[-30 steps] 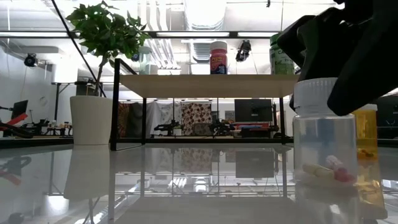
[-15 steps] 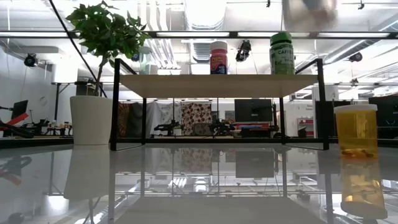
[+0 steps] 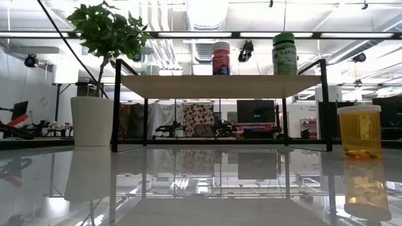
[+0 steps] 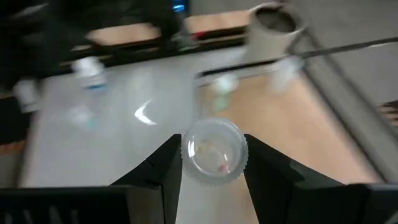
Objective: Pick and place medicine bottles onto shelf by color
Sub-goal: Put the transparent pill bottle on the shelf
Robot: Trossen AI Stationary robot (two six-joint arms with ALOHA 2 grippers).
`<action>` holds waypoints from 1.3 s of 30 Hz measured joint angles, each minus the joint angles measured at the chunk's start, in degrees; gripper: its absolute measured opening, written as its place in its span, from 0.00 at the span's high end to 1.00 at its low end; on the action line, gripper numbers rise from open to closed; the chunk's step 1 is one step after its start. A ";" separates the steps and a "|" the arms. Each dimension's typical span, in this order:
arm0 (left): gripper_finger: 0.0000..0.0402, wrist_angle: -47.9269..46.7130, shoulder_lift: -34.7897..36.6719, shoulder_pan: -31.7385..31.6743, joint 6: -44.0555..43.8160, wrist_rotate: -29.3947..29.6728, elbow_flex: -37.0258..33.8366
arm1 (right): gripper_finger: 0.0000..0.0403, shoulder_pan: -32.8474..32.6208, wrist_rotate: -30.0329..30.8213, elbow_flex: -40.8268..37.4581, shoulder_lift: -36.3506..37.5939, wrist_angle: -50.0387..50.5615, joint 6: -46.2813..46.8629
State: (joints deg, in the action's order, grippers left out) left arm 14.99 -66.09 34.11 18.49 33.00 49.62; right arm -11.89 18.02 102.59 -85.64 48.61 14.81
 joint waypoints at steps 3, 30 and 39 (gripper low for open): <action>0.53 2.67 3.06 0.00 1.37 1.85 -2.46 | 0.66 6.36 -0.91 4.13 -2.18 0.09 -5.59; 0.53 7.07 14.91 -0.02 1.87 1.82 -12.36 | 0.66 28.43 -17.10 16.87 -26.67 0.39 -11.85; 0.53 7.05 14.84 0.00 1.87 1.80 -12.38 | 0.66 28.45 -16.54 15.68 -27.00 0.34 -11.84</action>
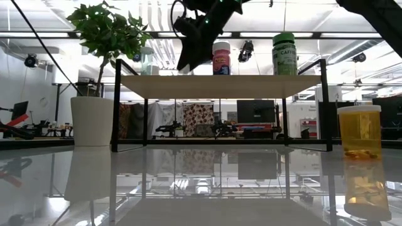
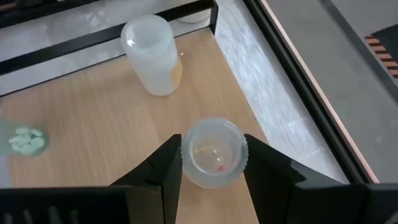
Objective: Pick and place medicine bottles onto shelf by color
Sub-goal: Put the transparent pill bottle on the shelf
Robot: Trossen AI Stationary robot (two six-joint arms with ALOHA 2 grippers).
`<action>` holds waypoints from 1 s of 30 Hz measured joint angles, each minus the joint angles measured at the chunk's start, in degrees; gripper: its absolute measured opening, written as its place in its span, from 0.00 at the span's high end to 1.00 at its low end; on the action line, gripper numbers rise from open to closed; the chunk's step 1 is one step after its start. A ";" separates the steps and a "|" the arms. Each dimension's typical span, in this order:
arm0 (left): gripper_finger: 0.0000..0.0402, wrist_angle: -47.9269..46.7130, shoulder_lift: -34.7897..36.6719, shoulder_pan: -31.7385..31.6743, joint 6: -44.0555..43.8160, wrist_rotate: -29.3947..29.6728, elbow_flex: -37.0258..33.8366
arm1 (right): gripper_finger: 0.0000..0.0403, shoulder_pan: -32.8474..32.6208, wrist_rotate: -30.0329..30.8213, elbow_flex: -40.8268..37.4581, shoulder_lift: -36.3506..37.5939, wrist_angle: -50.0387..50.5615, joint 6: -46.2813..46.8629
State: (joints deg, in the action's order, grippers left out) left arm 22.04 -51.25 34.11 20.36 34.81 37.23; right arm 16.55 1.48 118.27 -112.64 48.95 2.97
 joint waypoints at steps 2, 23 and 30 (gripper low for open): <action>0.53 0.00 -0.04 0.00 0.00 -0.02 0.02 | 0.66 0.00 0.02 -0.14 0.00 0.04 0.02; 0.53 0.02 -0.12 0.02 -0.07 -0.09 0.07 | 0.48 0.00 0.07 -0.45 0.21 0.52 0.94; 0.53 -0.02 -0.69 0.02 -0.52 -0.09 0.05 | 0.48 -1.66 0.21 1.24 4.79 5.21 1.03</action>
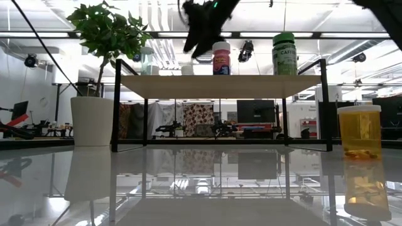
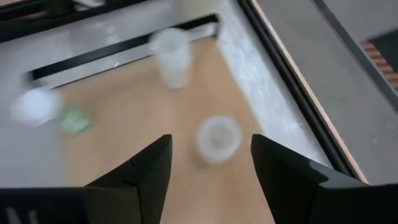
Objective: Pick and place medicine bottles onto shelf by color
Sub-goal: Put the transparent pill bottle on the shelf
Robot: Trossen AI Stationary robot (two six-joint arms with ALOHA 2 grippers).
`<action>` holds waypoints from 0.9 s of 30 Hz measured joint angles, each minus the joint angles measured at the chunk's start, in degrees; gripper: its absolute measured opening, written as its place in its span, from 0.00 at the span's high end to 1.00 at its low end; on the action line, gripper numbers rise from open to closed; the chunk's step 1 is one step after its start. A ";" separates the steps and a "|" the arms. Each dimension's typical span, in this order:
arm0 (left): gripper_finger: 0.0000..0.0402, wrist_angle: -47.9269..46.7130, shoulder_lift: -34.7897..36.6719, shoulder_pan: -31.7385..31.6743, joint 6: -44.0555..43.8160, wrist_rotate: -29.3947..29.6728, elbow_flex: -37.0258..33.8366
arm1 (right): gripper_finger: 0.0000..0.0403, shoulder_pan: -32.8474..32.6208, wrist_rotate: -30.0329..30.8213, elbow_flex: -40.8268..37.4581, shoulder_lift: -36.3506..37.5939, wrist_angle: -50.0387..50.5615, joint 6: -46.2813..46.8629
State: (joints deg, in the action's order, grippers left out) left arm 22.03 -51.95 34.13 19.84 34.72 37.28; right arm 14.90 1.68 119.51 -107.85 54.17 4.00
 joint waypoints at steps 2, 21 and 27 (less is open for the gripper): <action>0.53 0.13 -0.52 0.00 -0.45 0.00 0.08 | 0.48 -2.35 0.19 -1.51 2.86 0.81 -0.60; 0.53 9.62 -22.83 1.93 -37.19 -6.75 7.84 | 0.51 -36.71 14.84 -40.13 34.79 -26.94 -12.74; 0.53 -10.86 -29.80 4.79 -64.90 -6.71 17.71 | 0.51 -37.94 14.87 -49.39 40.28 -34.91 -15.59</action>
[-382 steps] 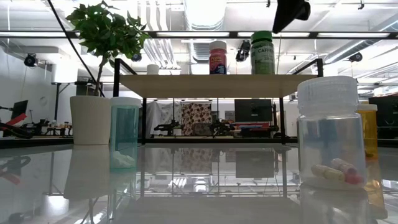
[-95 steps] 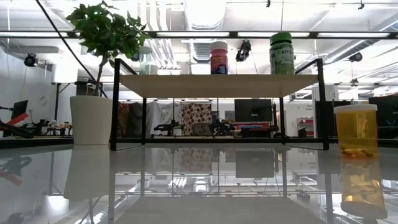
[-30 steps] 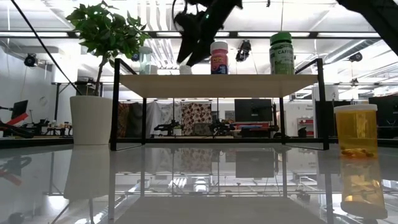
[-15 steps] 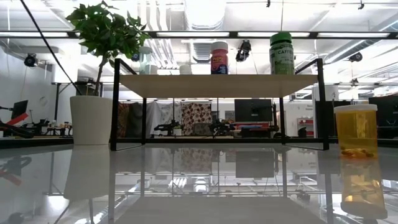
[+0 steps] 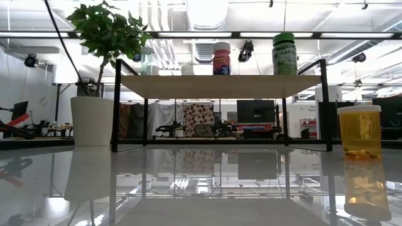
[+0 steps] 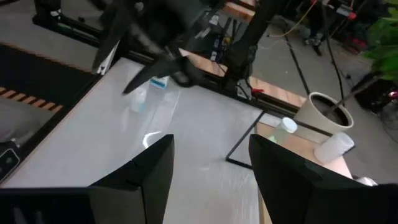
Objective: Pick and place medicine bottles onto shelf by color
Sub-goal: Put the transparent pill bottle on the shelf
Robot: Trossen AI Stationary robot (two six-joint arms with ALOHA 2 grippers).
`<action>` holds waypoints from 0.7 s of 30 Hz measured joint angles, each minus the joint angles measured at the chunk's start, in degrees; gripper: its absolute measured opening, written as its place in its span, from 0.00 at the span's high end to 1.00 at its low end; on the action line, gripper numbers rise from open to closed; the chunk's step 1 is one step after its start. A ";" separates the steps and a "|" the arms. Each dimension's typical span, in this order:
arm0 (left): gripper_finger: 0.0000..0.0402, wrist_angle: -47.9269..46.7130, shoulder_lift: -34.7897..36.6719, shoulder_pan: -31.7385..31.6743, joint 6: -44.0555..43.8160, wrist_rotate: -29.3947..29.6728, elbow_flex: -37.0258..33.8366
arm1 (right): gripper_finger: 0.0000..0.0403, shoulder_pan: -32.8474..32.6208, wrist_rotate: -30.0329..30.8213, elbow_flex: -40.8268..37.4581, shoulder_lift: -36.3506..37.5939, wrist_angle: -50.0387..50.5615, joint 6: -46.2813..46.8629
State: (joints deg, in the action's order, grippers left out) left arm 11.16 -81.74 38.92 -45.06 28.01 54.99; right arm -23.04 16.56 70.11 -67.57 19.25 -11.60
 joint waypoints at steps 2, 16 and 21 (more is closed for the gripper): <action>0.53 -12.74 -2.27 1.64 -15.51 -0.34 4.27 | 0.51 0.05 0.04 -1.31 1.24 -0.61 0.02; 0.53 -66.05 -16.60 10.18 -69.67 -16.06 20.56 | 0.51 0.06 0.02 -2.55 2.25 -1.16 -1.09; 0.53 -66.36 -17.26 10.12 -70.11 -16.61 20.60 | 0.51 0.06 0.02 -2.35 2.25 -1.21 -1.09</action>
State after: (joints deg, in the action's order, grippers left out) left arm -55.19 -99.00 49.04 -115.17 11.40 75.59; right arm -22.98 16.58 67.77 -65.32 18.05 -12.69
